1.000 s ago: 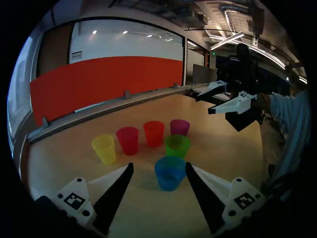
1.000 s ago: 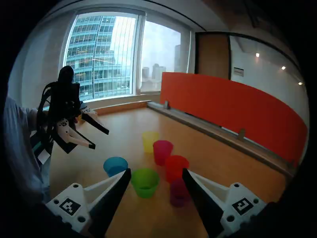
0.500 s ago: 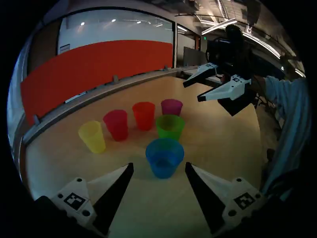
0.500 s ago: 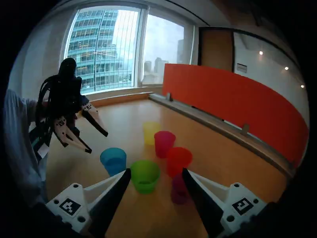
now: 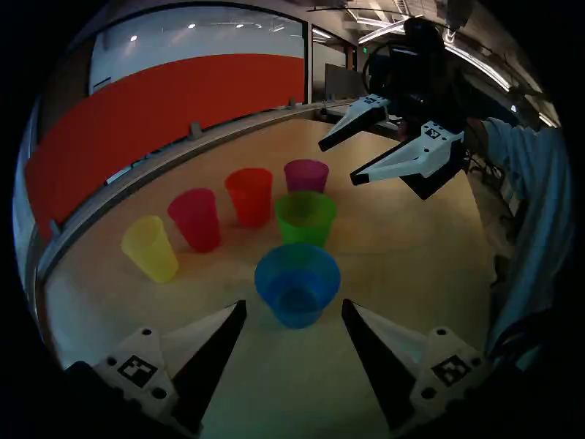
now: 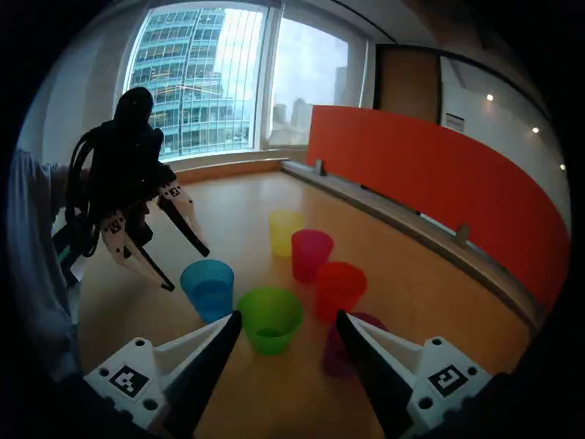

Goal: Pour water

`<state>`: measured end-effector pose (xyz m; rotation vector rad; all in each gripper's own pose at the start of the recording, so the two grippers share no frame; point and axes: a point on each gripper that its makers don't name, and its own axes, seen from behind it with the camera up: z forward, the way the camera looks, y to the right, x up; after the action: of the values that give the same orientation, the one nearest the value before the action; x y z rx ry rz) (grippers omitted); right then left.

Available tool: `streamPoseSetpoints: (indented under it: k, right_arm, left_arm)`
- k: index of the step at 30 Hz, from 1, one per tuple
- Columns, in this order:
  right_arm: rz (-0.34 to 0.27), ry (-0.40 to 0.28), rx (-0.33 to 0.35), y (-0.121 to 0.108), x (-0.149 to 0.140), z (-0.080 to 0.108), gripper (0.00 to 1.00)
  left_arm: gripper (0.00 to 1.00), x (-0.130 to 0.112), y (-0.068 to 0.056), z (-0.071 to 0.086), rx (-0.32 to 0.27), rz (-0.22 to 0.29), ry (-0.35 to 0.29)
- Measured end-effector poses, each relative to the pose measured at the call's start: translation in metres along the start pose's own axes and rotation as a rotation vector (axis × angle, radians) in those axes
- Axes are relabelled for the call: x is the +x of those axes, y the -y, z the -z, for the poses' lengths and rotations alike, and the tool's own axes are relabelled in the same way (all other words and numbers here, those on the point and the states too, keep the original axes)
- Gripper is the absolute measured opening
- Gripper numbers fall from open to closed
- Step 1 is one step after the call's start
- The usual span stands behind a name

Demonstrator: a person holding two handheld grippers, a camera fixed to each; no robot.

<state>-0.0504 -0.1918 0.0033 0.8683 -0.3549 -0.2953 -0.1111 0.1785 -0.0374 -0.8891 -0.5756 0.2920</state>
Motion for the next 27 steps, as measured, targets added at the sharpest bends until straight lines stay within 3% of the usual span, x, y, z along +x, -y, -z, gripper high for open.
streamPoseSetpoints:
  k: [14,27]
  right_arm:
    - [0.007,0.014,0.017,0.004,-0.009,-0.018,1.0]
    - [0.009,0.031,0.03,0.007,-0.015,-0.025,1.0]
  left_arm:
    - [0.97,0.003,-0.006,-0.025,-0.043,0.009,0.016]
    - [0.97,0.007,-0.007,-0.034,-0.052,0.007,0.016]
